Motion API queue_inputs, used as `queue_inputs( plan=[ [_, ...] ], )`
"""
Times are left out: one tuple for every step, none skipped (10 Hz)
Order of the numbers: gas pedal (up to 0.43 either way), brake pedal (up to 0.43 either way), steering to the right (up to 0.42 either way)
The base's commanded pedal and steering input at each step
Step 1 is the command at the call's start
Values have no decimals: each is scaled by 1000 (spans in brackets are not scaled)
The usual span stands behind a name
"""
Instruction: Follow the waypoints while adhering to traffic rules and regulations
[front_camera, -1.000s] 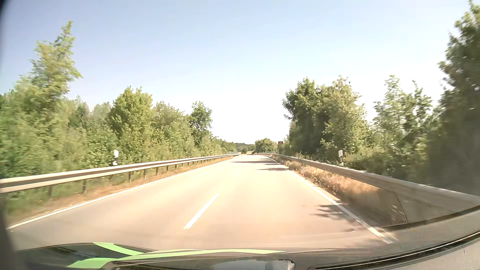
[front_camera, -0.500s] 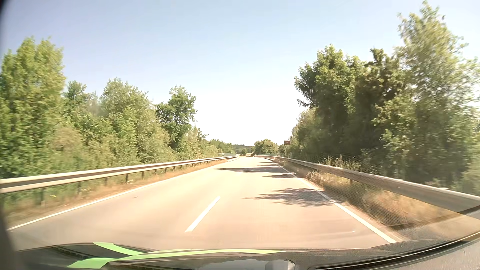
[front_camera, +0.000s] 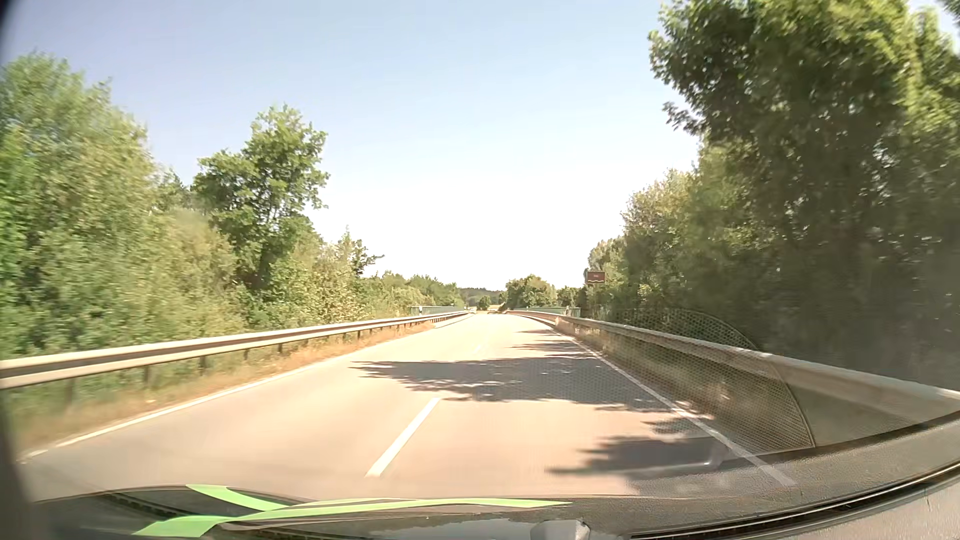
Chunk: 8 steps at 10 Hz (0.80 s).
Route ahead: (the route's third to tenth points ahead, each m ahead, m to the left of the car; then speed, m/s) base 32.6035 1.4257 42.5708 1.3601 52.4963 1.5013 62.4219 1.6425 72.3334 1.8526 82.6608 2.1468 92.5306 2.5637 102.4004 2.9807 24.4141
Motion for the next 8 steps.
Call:
queue_inputs(
  plan=[
    [157,0,3],
    [157,0,3],
    [157,0,3],
    [157,0,2],
    [157,0,2],
    [157,0,1],
    [157,0,-1],
    [157,0,-2]
  ],
)
